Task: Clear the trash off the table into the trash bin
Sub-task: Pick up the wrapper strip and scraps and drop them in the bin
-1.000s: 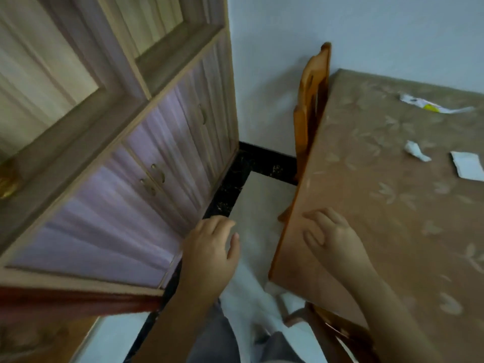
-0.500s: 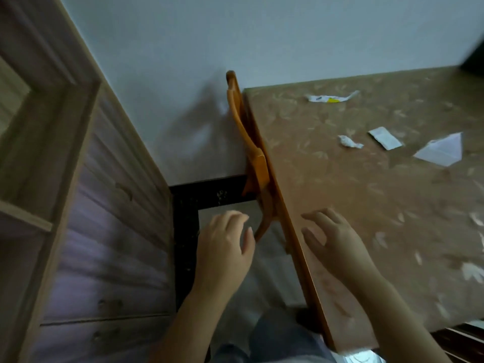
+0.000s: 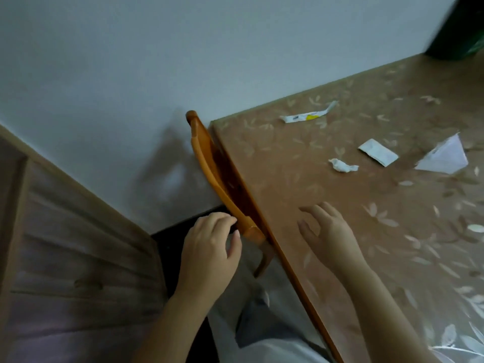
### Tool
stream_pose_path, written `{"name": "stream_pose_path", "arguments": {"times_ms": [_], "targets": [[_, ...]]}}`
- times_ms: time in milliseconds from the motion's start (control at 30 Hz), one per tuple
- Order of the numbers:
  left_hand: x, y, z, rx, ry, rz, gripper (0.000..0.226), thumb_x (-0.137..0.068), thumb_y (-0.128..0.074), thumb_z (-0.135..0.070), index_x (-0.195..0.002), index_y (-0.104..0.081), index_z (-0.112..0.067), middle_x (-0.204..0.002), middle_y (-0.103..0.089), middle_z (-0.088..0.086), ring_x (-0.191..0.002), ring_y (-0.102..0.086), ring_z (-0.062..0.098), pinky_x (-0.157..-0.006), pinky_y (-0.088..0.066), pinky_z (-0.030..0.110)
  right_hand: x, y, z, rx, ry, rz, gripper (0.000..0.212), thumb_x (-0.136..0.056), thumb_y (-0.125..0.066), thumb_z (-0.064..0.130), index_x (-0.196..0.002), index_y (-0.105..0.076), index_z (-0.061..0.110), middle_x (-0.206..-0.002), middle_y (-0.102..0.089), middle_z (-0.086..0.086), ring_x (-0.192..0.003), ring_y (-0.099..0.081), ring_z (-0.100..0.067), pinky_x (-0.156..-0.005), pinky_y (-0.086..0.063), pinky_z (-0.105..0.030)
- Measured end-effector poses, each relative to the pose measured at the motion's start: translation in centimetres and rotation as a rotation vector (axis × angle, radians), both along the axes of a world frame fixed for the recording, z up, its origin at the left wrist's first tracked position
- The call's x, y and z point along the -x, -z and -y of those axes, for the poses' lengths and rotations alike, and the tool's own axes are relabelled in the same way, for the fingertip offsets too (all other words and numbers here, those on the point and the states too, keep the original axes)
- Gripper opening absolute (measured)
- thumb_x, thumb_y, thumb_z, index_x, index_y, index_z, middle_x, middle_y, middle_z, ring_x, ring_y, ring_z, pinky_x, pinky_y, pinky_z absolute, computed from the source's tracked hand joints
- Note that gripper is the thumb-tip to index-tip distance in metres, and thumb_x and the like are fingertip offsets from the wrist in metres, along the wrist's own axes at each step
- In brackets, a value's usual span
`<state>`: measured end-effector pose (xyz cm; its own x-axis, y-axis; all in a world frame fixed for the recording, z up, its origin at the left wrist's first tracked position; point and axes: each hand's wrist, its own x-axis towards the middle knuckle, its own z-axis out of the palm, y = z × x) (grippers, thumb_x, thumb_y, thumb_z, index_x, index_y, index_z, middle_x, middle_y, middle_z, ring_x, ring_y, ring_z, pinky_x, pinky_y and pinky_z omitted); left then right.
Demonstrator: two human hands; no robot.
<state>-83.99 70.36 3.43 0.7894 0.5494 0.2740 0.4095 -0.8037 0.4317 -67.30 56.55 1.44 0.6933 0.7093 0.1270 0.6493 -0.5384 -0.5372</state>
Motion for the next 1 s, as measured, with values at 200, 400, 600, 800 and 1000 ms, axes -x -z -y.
{"name": "stream_pose_path", "arguments": {"times_ms": [200,400,600,800,1000], "targets": [[-8.5,-0.8,-5.6,-0.043,0.076,0.021,0.019,-0.085,-0.060,-0.017,-0.101,-0.065,-0.007,-0.100,-0.067,0.008,-0.095,-0.061,0.022,-0.077,-0.050,0.030,-6.0,-0.1,-3.7,-0.036,0.147,-0.030,0.026,-0.083,-0.060,0.016,-0.108,-0.060,0.014,-0.103,-0.061,-0.006,-0.099,-0.054,-0.026,-0.075,-0.048,-0.036],[-16.0,0.5,-8.9,-0.043,0.216,0.001,0.020,-0.084,-0.060,-0.015,-0.102,-0.064,-0.007,-0.102,-0.067,0.008,-0.097,-0.061,0.022,-0.081,-0.050,0.032,-10.2,0.2,-5.2,-0.021,0.275,-0.042,0.022,-0.081,-0.063,0.014,-0.103,-0.063,0.012,-0.097,-0.063,-0.007,-0.091,-0.057,-0.027,-0.066,-0.048,-0.035],[-25.8,3.7,-13.9,-0.073,0.316,0.014,0.020,-0.080,-0.064,-0.009,-0.098,-0.065,-0.003,-0.097,-0.067,0.012,-0.089,-0.061,0.027,-0.075,-0.049,0.034,-15.4,1.2,-7.4,-0.003,0.406,-0.057,0.024,-0.080,-0.063,0.012,-0.104,-0.063,0.009,-0.107,-0.062,-0.010,-0.100,-0.055,-0.031,-0.074,-0.046,-0.039],[-36.6,8.3,-18.5,-0.043,0.342,-0.034,0.025,-0.078,-0.065,-0.010,-0.102,-0.064,-0.001,-0.101,-0.066,0.017,-0.090,-0.060,0.033,-0.076,-0.049,0.040,-21.7,2.6,-10.5,-0.016,0.590,-0.102,0.021,-0.082,-0.061,0.018,-0.102,-0.062,0.011,-0.097,-0.060,-0.007,-0.091,-0.056,-0.026,-0.070,-0.042,-0.032],[-43.6,12.8,-20.9,0.039,0.346,-0.104,0.032,-0.083,-0.062,-0.016,-0.111,-0.059,-0.002,-0.116,-0.060,0.017,-0.103,-0.055,0.032,-0.084,-0.043,0.040,-25.5,5.4,-13.1,0.012,0.656,-0.127,0.022,-0.084,-0.058,0.018,-0.104,-0.062,0.011,-0.102,-0.060,-0.007,-0.095,-0.056,-0.024,-0.072,-0.040,-0.027]]}}
